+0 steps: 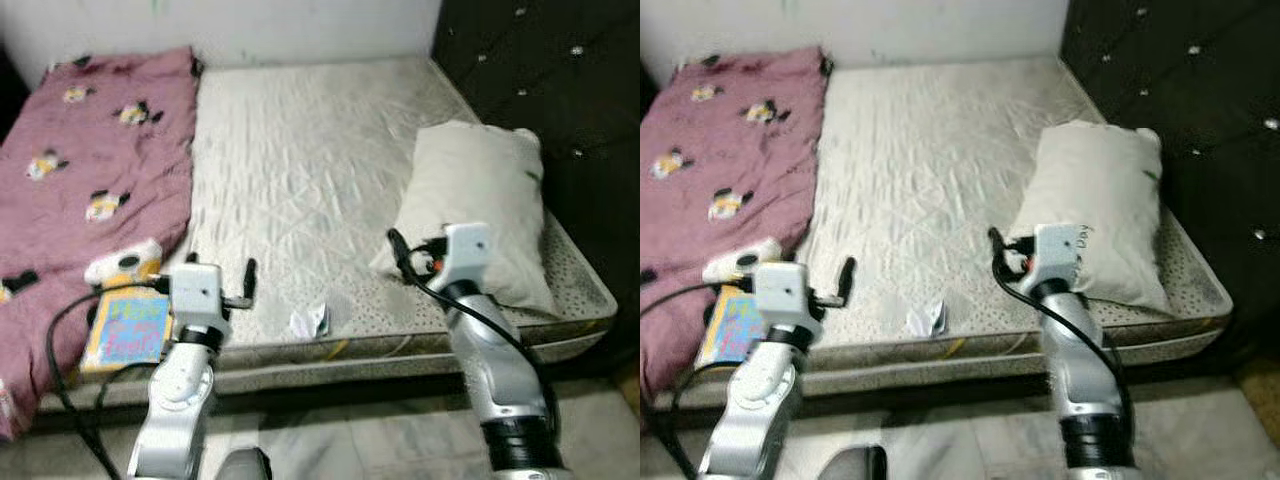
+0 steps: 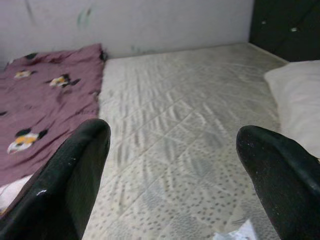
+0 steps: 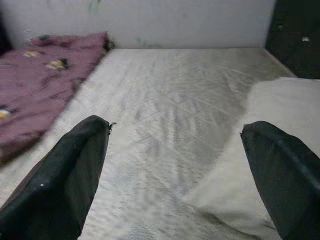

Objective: Clean up the room

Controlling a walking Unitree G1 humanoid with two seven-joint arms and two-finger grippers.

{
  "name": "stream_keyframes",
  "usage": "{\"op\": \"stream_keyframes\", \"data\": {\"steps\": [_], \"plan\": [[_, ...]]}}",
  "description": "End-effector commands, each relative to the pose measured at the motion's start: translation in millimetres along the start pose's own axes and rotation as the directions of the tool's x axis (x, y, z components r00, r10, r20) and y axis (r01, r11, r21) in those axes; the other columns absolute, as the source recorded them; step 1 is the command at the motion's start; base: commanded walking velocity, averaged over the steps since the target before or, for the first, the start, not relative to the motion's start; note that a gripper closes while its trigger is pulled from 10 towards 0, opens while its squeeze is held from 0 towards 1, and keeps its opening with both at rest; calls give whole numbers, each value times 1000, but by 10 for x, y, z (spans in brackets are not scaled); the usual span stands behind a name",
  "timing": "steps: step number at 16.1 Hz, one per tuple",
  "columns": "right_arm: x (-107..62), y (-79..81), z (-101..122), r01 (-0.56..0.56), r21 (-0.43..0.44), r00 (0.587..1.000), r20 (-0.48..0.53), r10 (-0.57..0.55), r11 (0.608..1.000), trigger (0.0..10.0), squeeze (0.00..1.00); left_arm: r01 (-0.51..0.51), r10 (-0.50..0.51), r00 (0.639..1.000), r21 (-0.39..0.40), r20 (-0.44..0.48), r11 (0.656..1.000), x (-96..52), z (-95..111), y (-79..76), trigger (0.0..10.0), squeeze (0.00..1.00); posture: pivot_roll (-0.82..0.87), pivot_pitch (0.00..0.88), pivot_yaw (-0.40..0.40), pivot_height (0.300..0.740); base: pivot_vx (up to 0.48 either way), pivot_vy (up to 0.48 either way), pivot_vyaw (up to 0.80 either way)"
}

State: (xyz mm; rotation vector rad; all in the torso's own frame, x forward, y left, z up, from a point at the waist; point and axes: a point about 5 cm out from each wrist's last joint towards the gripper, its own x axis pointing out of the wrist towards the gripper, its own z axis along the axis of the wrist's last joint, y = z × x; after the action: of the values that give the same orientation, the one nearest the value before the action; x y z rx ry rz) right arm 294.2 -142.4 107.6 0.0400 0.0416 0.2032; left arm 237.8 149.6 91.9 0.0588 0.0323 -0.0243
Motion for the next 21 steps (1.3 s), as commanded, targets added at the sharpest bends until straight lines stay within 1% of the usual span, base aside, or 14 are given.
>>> {"op": "stream_keyframes", "data": {"steps": [1,2,3,4,5,9,11,16,18,19,20,21], "plan": [[18,50,47,-16,-4,1000,19,16,1000,10000,0,-3,2,1000,10,17,1000,-3,40,31,10000,0,7,36,-9,740,0,0,0],[18,51,60,-22,-20,999,26,22,1000,10000,0,0,0,1000,7,17,1000,-4,41,30,10000,0,6,38,-9,740,0,0,0],[9,58,70,-28,-34,999,33,29,999,10000,0,4,-4,1000,1,15,1000,-7,38,23,10000,0,5,40,-9,740,0,0,800],[4,57,67,-26,-27,999,33,27,999,10000,0,6,-6,1000,-2,15,1000,-9,38,20,10000,0,3,42,-8,740,0,0,800],[-5,52,51,-16,-2,1000,24,16,1000,10000,0,8,-8,1000,-2,13,1000,-11,33,18,10000,0,3,44,-7,740,0,0,0],[-2,43,51,-15,-8,1000,27,15,1000,10000,0,19,-18,1000,-12,14,1000,-13,33,11,10000,0,2,45,-6,740,0,0,0],[-1,55,60,-26,-19,999,32,27,999,10000,0,29,-28,999,-19,17,999,-14,37,4,10000,0,2,44,-5,740,306,0,288],[-2,53,63,-24,-14,999,34,25,1000,10000,0,37,-37,999,-25,13,999,-6,34,-8,10000,0,-1,42,-3,740,334,0,761],[-3,46,58,-19,-12,999,31,19,1000,10000,0,41,-40,999,-25,15,999,-3,36,-13,10000,0,-2,42,-3,740,307,0,0],[-4,42,63,-18,-12,999,33,18,1000,10000,0,30,-29,999,-32,23,999,-3,42,-11,10000,0,-3,42,-3,740,0,0,0],[-7,34,65,-15,-5,999,34,15,1000,10000,0,-2,2,1000,3,18,1000,13,36,-5,10000,0,-2,42,-3,740,0,0,0],[-11,26,59,-12,4,999,34,12,1000,10000,0,3,-3,1000,-19,9,1000,17,22,-14,10000,0,-2,42,-3,740,0,0,0]]}}
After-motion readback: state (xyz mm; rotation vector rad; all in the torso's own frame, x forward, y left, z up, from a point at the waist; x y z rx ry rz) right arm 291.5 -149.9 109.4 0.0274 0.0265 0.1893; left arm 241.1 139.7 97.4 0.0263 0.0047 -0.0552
